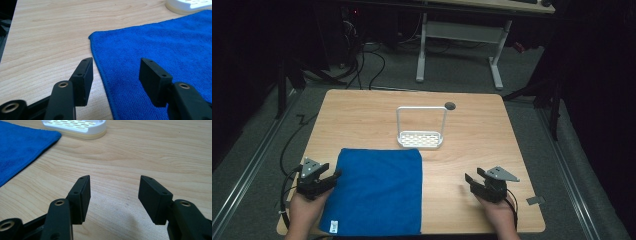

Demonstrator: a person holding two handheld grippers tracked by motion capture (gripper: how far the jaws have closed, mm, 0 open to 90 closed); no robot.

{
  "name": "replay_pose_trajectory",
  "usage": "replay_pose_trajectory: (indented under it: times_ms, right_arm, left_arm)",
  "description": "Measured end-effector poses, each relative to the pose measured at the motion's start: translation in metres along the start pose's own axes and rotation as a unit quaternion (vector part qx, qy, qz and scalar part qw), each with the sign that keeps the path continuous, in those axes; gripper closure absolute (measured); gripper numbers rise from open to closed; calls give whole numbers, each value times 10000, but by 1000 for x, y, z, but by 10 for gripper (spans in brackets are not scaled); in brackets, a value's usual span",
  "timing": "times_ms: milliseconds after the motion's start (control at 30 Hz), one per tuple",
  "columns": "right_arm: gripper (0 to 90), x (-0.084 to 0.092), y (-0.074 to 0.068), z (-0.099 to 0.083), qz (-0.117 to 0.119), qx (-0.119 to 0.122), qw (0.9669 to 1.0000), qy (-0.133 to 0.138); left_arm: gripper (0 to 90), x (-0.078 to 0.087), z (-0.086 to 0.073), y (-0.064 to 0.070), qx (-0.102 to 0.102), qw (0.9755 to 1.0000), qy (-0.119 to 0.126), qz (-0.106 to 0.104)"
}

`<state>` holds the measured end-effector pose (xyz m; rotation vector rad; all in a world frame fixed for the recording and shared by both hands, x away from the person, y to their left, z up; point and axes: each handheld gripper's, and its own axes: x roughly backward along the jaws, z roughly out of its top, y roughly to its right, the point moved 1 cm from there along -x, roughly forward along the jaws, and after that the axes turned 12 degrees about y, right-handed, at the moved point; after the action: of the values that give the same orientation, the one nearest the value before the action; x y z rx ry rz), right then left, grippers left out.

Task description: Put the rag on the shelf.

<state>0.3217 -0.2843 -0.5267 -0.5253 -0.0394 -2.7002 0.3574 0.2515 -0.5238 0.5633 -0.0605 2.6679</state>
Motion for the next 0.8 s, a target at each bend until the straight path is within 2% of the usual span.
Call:
replay_pose_trajectory:
  times_ms: [133,167,433,567,667,800]
  right_arm:
    - [446,0,0,0,35,-10,10000,-32]
    - [448,0,-1,0,46,-18,10000,-34]
    - [474,1,-3,3,27,88,10000,-28]
    - [492,2,-2,5,6,112,9999,-60]
    - [480,3,-2,6,60,74,9999,-41]
    - [472,5,-4,7,119,146,9998,23]
  left_arm:
    - [441,0,1,0,-9,10000,4,30]
    - [441,1,1,0,61,10000,57,37]
    - [403,0,6,3,139,9999,48,-53]
    - [394,0,9,7,97,9999,83,-84]
    - [401,-1,11,10,67,9999,88,-120]
    - [413,-3,13,15,34,9999,90,-113]
